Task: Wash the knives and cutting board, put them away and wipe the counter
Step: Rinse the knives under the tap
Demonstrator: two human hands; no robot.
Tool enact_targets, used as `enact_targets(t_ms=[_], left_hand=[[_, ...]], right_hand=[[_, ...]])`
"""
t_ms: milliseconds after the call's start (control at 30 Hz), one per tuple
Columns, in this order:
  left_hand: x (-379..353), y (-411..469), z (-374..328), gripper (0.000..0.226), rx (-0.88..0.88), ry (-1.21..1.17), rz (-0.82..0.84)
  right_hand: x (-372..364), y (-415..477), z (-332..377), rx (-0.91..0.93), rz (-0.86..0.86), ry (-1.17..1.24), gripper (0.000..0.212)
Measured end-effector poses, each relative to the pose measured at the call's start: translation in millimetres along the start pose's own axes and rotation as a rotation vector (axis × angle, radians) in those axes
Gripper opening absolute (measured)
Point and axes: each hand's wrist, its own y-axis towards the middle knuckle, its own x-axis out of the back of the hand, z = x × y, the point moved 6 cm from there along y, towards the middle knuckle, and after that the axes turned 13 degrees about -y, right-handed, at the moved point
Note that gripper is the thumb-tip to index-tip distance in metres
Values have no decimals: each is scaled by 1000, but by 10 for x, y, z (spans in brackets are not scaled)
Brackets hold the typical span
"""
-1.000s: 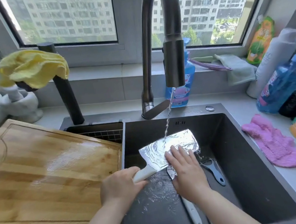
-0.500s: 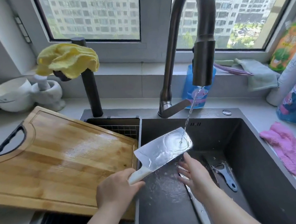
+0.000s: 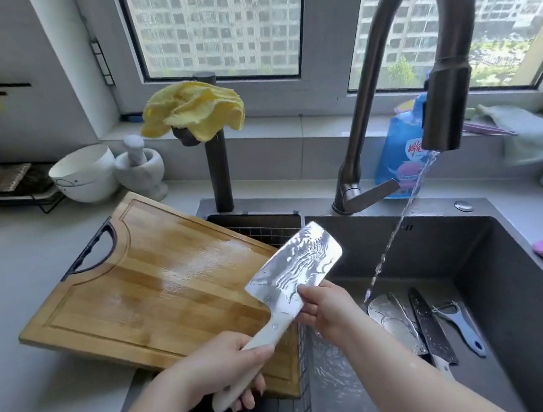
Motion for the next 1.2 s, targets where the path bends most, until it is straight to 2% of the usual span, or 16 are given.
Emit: enact_targets(t_ms=[67, 167, 300, 367, 500, 600, 700, 833, 967, 1200], left_hand=[[57, -48, 29, 25, -28, -111, -12], [179, -48, 51, 25, -55, -125, -88], [361, -38, 28, 25, -67, -11, -186], [434, 5, 10, 27, -70, 55, -221], [442, 190, 78, 28, -10, 40, -265], [365, 330, 145, 27, 15, 26, -277], [283, 426, 155, 21, -31, 106, -319], [146, 506, 176, 36, -52, 164, -368], [18, 574, 268, 45, -36, 321, -385], [-163, 733, 343, 34, 32, 337, -296]], right_hand=[[-109, 61, 12, -1, 14, -70, 14], [-211, 76, 45, -6, -39, -198, 27], [-5, -10, 88, 187, -354, -349, 35], [47, -22, 47, 238, -400, -444, 40], [-13, 21, -79, 181, -262, -576, 44], [13, -1, -87, 184, -229, -542, 42], [53, -11, -92, 158, -182, -493, 46], [110, 31, -173, 111, -139, -451, 47], [107, 28, -222, 107, -104, -488, 45], [115, -26, -141, 125, -59, -558, 45]])
